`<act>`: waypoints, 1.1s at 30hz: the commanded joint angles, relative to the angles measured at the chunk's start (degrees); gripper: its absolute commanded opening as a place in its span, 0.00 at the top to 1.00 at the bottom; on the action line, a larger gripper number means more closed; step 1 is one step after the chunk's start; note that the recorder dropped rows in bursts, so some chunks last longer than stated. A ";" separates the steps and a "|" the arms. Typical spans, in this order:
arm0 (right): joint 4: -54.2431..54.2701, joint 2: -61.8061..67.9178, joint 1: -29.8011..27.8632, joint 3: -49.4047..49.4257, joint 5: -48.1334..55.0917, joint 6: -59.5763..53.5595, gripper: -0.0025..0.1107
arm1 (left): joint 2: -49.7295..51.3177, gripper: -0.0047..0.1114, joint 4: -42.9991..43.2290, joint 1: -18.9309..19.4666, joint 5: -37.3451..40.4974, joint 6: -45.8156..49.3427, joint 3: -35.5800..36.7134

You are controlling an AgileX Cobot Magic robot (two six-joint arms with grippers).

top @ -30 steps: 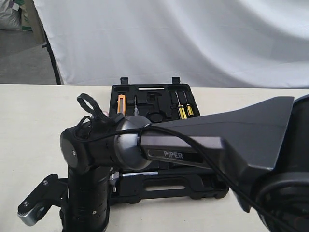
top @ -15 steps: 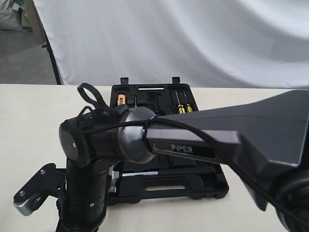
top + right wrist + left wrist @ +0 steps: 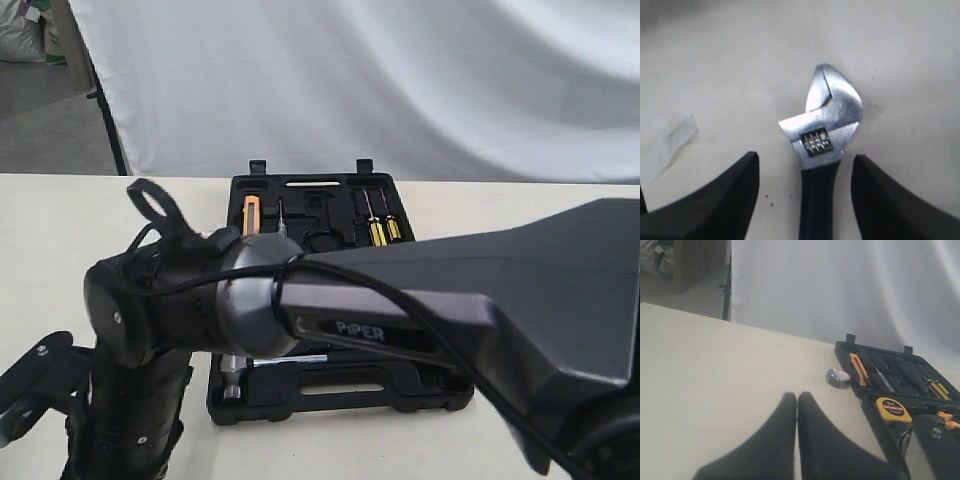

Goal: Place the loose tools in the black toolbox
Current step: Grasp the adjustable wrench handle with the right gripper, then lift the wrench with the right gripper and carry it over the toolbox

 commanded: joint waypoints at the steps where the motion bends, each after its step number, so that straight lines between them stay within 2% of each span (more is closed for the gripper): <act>1: -1.82 1.39 1.09 -0.31 -4.96 2.72 0.51 | -0.18 0.95 0.25 1.45 -0.41 -0.27 -0.15; 4: -4.76 1.52 1.09 -0.31 -7.40 6.78 0.51 | -0.18 0.95 0.25 1.45 -0.41 -0.27 -0.15; 14: -4.76 1.52 1.78 -0.31 -8.17 6.78 0.51 | -0.18 0.95 0.25 1.45 -0.41 -0.27 -0.15; 28: -5.06 3.18 1.78 -0.34 -10.50 14.50 0.51 | -0.18 0.95 0.25 1.45 -0.41 -0.27 -0.15; 33: -10.77 5.37 1.78 -0.44 -10.62 19.63 0.51 | -0.18 0.95 0.25 1.45 -0.41 -0.27 -0.15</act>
